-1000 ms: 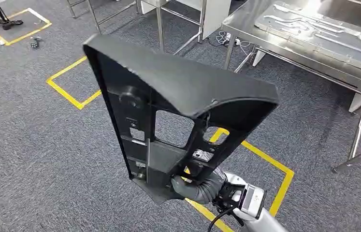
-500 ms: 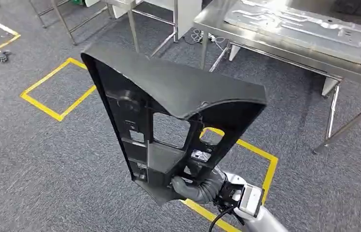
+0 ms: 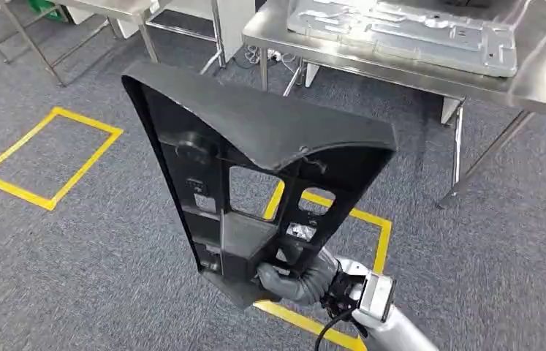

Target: Take the parts from the cabinet and place them on the table.

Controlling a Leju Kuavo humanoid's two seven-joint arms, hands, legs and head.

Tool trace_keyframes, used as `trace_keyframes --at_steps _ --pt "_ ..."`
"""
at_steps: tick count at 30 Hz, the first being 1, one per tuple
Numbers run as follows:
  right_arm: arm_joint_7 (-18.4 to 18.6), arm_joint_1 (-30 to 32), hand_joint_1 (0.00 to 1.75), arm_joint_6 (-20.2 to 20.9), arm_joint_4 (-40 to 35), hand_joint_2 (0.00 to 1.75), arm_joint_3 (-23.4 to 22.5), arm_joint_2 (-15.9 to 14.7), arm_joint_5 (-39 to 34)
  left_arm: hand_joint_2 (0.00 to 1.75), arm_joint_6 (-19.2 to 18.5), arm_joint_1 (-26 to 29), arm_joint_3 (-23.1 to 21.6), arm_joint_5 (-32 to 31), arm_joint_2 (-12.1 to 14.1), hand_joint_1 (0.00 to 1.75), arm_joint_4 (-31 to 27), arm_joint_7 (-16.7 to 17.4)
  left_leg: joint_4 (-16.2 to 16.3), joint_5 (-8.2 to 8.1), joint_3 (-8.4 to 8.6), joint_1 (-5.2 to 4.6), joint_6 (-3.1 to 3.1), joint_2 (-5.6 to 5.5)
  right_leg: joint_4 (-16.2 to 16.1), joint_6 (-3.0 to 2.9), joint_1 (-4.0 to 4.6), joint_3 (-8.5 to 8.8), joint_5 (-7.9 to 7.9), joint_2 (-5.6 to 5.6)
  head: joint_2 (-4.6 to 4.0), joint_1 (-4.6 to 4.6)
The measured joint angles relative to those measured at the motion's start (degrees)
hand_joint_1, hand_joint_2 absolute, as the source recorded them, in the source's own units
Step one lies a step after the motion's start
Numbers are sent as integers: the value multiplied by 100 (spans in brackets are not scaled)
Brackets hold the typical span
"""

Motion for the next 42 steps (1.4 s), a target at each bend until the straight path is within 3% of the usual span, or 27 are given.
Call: trace_keyframes --at_steps 2,3,4,5,7,8,9,11,12,13,17,18,20,21,23,25,27,28,29,32,33,35,36,38,39,40,42 --pt "0 -3 173 0 -4 175 -2 0 -7 175 -13 -28 -2 -2 -46 0 -9 -22 -112 69 42 85 78 122 5 61 26 7 -16 9 0 -7" --pt "-7 -19 173 0 -9 175 -2 -2 -13 175 -26 -35 -2 -2 -26 0 -7 -35 -145 78 62 70 120 159 127 87 60 -41 -123 -260 0 24" --pt "-4 -35 173 0 -7 175 -2 -2 -13 175 -48 -25 -2 -4 -28 0 -7 -42 -145 84 62 63 143 216 483 109 38 -220 -357 -459 0 61" --pt "-4 -32 173 0 -7 175 0 -2 -15 175 -79 -13 -2 -4 -33 0 -7 -46 -143 80 60 52 148 268 944 132 19 -443 -588 -550 0 57" --pt "-4 -11 173 2 -4 175 2 -9 -17 175 -101 -1 -2 -7 -42 0 -7 -57 -139 73 48 44 151 389 1777 168 -10 -867 -890 -584 0 59" --pt "-2 -5 173 2 -2 175 4 -9 -17 175 -109 -3 -2 -7 -42 0 -7 -65 -137 69 50 44 145 442 1851 179 -19 -916 -843 -596 -2 59" --pt "-2 -4 173 2 0 175 4 -11 -17 175 -114 -8 -2 -9 -46 0 -7 -72 -135 59 57 45 143 496 1649 188 -29 -825 -671 -610 -2 61" --pt "-2 -7 173 2 0 175 4 -13 -20 175 -142 -17 -4 -9 -52 0 -7 -87 -117 27 88 45 117 585 637 176 -40 -274 -150 -703 0 59" --pt "-4 -10 173 2 -2 175 2 -13 -26 175 -159 -18 -4 -9 -55 0 -7 -98 -104 3 110 37 83 623 53 147 -28 46 24 -922 0 61" --pt "-4 -6 173 2 0 175 2 -13 -31 175 -168 -21 -4 -9 -55 0 -7 -105 -105 -7 115 8 59 646 17 80 25 60 -76 -1108 0 52" --pt "-7 -2 173 0 -4 175 -6 -15 -42 175 -179 -22 -7 -13 -57 0 -7 -147 -112 -27 151 -5 -76 837 -23 -1 41 8 -12 -882 0 55" --pt "-9 -1 173 0 -9 175 -9 -13 -39 175 -177 -33 -7 -15 -57 0 -7 -151 -90 -80 130 19 -117 794 -70 -52 -24 40 24 -822 0 52" --pt "-15 -9 173 -2 -9 175 -9 -9 -39 175 -179 -32 -9 -15 -59 0 -7 -157 464 -460 -58 42 -146 393 -78 -110 -25 36 37 -718 0 18" --pt "-17 -4 173 -2 -7 175 -7 -2 -37 175 -179 -14 -9 -17 -59 0 -7 -159 1014 -721 -310 42 -159 327 -78 -127 -14 32 38 -645 0 11" --pt "-15 16 173 -2 4 175 -7 -2 -28 175 -192 11 -9 -17 -59 0 -7 -162 1750 -934 -676 42 -162 296 -59 -135 5 23 40 -498 0 9" --pt "-15 31 173 -2 11 175 -7 -2 -26 175 -210 6 -15 -20 -66 0 -7 -173 1472 -632 -595 41 -132 292 -32 -137 14 25 34 -371 0 9" --pt "-15 28 173 0 9 175 -7 0 -17 175 -243 -7 -44 -24 -63 0 -7 -199 425 -62 -132 42 -79 182 7 -119 19 27 21 -234 -2 9" --pt "-17 32 173 -2 11 175 -7 0 -11 175 -266 -10 -59 -26 -57 0 -7 -208 59 -37 29 42 -21 -32 14 -110 4 18 16 -186 0 9" --pt "-18 27 173 0 11 175 -9 0 -7 175 -286 -10 -68 -26 -50 0 -7 -214 -23 -55 43 32 -18 -90 40 -68 35 -9 15 -142 0 18" --pt "-28 51 173 -2 11 175 -13 0 39 175 -306 -41 -101 -33 -52 0 -7 -232 -18 -25 55 -13 44 28 -16 61 -21 -39 66 -22 0 7" --pt "-31 49 173 -4 11 175 -18 -2 53 175 -313 -46 -112 -33 -66 0 -9 -238 -105 31 82 63 105 83 -4 100 11 -44 55 -35 0 15" --pt "-33 34 173 -20 11 175 -20 -4 113 175 -337 -47 -135 -33 -66 0 -7 -245 -147 62 96 46 176 166 387 155 10 -218 -250 -493 0 46" --pt "-28 36 173 -37 13 175 -17 -4 164 175 -356 -37 -142 -33 -66 0 -9 -247 -145 62 84 38 177 209 870 182 -11 -450 -516 -562 0 50" --pt "-24 55 173 -37 39 175 -15 -4 225 175 -374 -24 -146 -33 -66 0 -9 -247 -142 60 70 37 179 281 1688 227 -41 -841 -829 -579 0 52" --pt "-24 66 173 -42 66 175 -13 -4 256 175 -393 -19 -151 -33 -68 0 -9 -247 -139 59 69 38 176 306 1817 245 -61 -908 -797 -589 0 52" --pt "-24 72 173 -42 79 175 -13 -4 264 175 -400 -21 -157 -31 -74 0 -9 -251 -139 54 75 39 171 320 1642 256 -75 -818 -636 -604 0 52" --pt "-31 67 173 -48 90 175 -15 -4 271 175 -404 -33 -175 -28 -87 0 -9 -267 -126 24 97 41 137 329 628 242 -89 -264 -124 -638 0 55"
